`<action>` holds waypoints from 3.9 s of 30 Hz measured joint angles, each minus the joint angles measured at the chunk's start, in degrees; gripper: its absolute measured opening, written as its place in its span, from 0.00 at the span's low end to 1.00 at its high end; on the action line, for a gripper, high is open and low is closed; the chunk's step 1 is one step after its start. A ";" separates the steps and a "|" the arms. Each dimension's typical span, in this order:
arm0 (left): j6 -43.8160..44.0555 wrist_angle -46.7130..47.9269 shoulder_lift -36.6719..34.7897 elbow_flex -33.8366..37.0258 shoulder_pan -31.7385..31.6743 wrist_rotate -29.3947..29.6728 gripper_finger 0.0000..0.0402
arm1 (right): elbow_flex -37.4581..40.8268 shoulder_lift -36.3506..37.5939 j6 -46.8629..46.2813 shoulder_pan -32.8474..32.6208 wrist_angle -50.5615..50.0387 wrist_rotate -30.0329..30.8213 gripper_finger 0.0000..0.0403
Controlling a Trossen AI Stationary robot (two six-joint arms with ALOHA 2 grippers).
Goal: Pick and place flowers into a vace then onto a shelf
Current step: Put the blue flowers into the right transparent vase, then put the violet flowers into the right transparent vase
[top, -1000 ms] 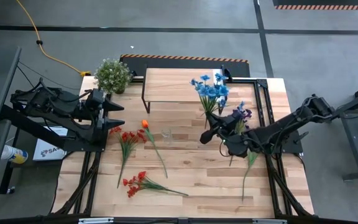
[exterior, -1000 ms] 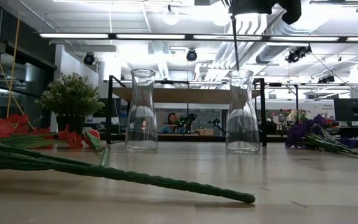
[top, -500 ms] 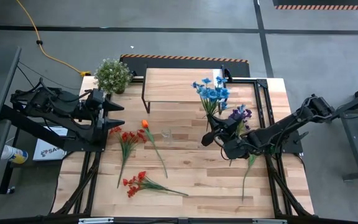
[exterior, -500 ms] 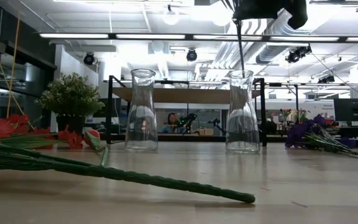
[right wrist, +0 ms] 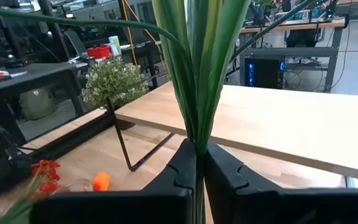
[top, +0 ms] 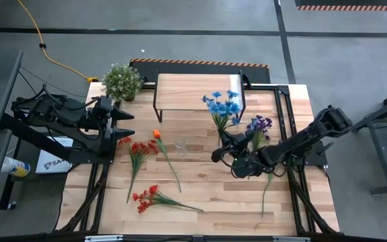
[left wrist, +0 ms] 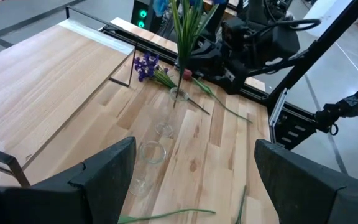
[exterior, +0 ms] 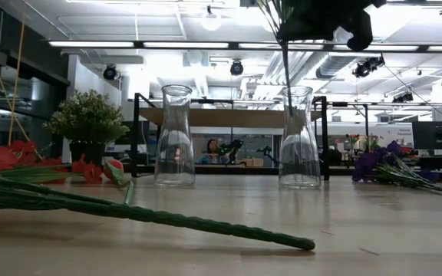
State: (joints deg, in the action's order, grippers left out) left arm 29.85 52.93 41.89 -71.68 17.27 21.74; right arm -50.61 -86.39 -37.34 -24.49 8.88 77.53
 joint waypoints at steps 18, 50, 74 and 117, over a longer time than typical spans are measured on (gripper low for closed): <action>0.02 0.00 -0.02 0.00 0.00 0.00 0.90 | 0.00 -2.54 -1.68 -0.29 -2.91 -0.72 0.02; 0.07 -0.04 -0.01 0.00 0.00 -0.02 0.90 | 0.00 -2.48 -8.98 -1.79 -14.94 -9.58 0.03; 0.04 -0.05 -0.02 0.00 -0.02 -0.02 0.90 | 0.00 -2.40 -8.99 -1.79 -16.80 -13.04 0.17; 0.04 -0.09 -0.02 0.00 0.00 2.36 0.90 | 0.02 14.47 -12.08 -1.79 -43.79 -53.08 0.52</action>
State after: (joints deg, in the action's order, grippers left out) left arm 29.88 52.84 41.87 -71.68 17.27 24.10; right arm -50.59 -71.91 -49.42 -26.28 -34.91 24.45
